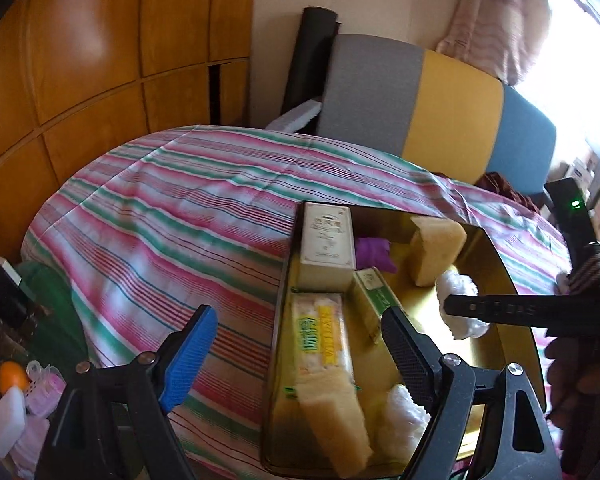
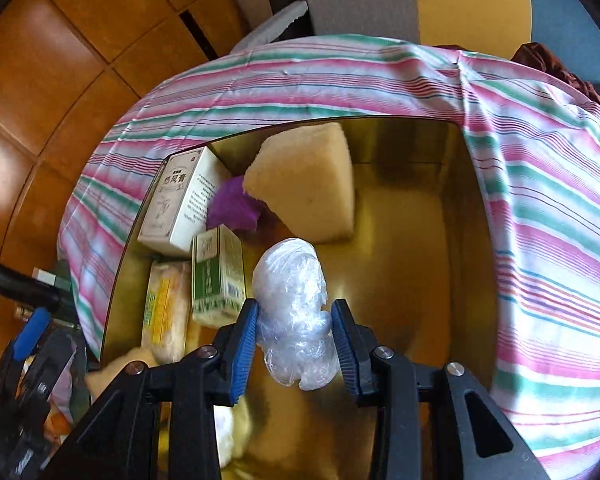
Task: Organize objects
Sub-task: 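Lower the clear plastic bundle into the tray, open right gripper, then move both tools back toward the remaining items on the cloth, then grasp another yellow sponge with the right gripper, then grasp the purple snack packet with the left gripper while the right holds the sponge, then carry the purple packet over the gold tray and open the left gripper, then lower the yellow sponge into the tray and open the right gripper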
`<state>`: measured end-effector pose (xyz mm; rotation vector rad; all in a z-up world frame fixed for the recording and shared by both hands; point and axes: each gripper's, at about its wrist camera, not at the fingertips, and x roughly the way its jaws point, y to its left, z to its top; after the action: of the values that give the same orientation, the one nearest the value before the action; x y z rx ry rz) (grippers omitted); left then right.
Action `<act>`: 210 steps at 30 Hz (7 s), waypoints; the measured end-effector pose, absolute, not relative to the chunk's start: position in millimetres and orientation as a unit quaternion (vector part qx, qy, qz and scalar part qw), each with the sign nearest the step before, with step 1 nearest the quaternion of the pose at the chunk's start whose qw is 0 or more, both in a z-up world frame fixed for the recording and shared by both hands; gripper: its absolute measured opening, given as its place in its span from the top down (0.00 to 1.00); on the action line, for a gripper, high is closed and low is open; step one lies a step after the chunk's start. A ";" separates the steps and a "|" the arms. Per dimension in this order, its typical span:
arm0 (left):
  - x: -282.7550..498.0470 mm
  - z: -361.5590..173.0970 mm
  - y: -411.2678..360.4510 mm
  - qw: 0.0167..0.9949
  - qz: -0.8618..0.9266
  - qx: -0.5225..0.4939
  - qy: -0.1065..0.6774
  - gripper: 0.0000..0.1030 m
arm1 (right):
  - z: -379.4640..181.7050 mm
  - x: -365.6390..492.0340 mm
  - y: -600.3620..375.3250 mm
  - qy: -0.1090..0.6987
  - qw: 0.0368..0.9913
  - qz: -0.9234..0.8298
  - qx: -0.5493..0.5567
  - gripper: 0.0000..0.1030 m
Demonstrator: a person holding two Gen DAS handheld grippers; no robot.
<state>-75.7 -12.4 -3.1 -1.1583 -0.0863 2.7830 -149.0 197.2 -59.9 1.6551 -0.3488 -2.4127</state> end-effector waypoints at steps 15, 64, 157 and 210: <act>-78.0 -5.1 -19.1 0.056 0.921 -0.384 -0.035 0.16 | -55.4 -141.6 206.2 -0.160 0.121 -0.819 0.538 0.56; -41.7 22.8 187.7 0.246 0.891 -0.364 0.117 0.15 | -31.4 -44.5 578.8 -0.283 -0.194 -0.836 0.428 0.32; -39.9 5.4 277.4 0.331 0.844 -0.403 0.123 0.67 | -67.6 13.6 610.6 -0.238 -0.301 -0.795 0.470 0.59; -95.5 -28.1 56.5 0.156 0.876 -0.456 -0.011 0.50 | -39.7 17.3 602.8 -0.215 -0.302 -0.828 0.420 0.59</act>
<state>-95.5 56.5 -28.1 -1.3060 -0.0308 2.5092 17.3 602.8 -39.7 1.6551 -0.8467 -3.2626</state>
